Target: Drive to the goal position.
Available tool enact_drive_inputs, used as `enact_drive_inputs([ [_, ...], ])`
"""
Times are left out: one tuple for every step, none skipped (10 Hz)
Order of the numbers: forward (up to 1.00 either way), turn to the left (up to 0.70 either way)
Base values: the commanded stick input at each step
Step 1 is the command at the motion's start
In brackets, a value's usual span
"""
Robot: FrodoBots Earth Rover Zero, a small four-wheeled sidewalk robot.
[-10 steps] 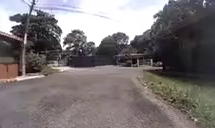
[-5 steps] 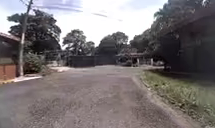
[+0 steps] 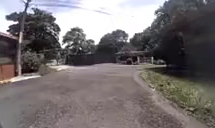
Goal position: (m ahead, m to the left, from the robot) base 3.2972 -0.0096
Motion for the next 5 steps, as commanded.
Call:
enact_drive_inputs([
  [0.50,0.00],
  [0.50,0.00],
  [0.50,0.00],
  [0.50,0.00],
  [0.50,0.00],
])
